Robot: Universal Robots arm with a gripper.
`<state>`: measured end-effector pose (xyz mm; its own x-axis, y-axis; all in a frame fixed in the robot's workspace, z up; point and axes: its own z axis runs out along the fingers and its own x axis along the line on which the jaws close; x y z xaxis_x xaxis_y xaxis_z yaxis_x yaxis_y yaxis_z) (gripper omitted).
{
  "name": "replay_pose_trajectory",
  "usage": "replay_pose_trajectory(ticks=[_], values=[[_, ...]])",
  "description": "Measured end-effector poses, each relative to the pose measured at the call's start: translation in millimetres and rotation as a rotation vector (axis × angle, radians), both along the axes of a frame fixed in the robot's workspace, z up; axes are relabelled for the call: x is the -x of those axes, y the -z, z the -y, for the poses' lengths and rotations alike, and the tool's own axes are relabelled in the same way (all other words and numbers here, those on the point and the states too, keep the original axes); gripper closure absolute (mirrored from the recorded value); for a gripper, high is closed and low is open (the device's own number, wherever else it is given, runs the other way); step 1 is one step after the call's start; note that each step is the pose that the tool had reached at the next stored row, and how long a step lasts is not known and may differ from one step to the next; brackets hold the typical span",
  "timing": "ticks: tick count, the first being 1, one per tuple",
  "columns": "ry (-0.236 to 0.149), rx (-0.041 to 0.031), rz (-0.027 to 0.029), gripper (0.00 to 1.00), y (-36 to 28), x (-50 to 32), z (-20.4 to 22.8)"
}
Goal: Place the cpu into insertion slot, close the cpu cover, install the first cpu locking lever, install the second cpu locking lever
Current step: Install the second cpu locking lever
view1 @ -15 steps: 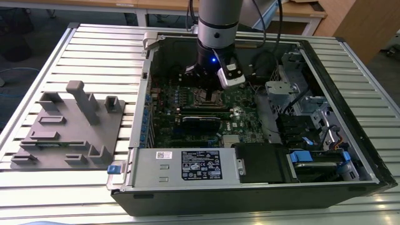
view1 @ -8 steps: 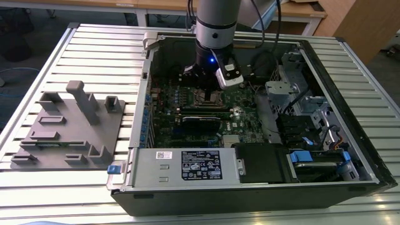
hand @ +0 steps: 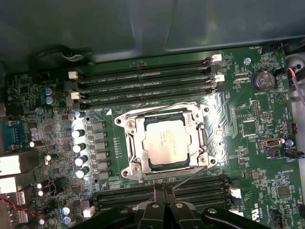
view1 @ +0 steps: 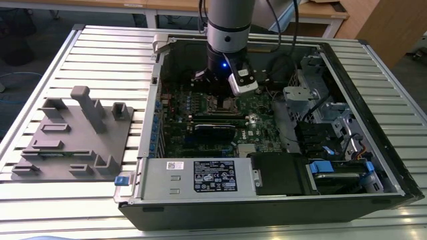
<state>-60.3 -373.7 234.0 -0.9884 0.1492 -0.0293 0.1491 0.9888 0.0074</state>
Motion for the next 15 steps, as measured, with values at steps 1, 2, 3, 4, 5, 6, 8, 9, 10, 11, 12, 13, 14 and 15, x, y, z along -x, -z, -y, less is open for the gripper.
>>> replay_pose_trajectory(ticks=[1, 2, 3, 4, 5, 6, 8, 9, 10, 11, 12, 13, 14, 15], values=[[0.000, 0.0001, 0.0000, 0.90, 0.3, 0.2, 0.1], [0.000, 0.0001, -0.0001, 0.90, 0.6, 0.3, 0.1], [0.000, 0.0002, -0.0001, 0.90, 0.6, 0.3, 0.1], [0.000, 0.0002, -0.0001, 0.90, 0.6, 0.3, 0.1], [0.000, 0.0002, -0.0001, 0.90, 0.6, 0.3, 0.1], [0.000, 0.0001, 0.0000, 0.90, 0.7, 0.3, 0.1], [0.000, 0.0000, 0.0000, 0.90, 0.8, 0.3, 0.2], [0.000, -0.0002, 0.0001, 0.90, 1.0, 0.3, 0.3], [0.000, -0.0002, 0.0001, 0.90, 1.3, 0.3, 0.4], [0.000, 0.0001, 0.0000, 0.90, 1.6, 0.3, 0.7], [0.000, 0.0000, 0.0000, 0.90, 2.1, 0.3, 0.8], [0.000, 0.0001, 0.0000, 0.90, 2.4, 0.3, 0.8], [0.000, 0.0001, -0.0001, 0.90, 2.5, 0.3, 0.9], [0.000, 0.0002, -0.0001, 0.90, 2.5, 0.3, 0.9]])
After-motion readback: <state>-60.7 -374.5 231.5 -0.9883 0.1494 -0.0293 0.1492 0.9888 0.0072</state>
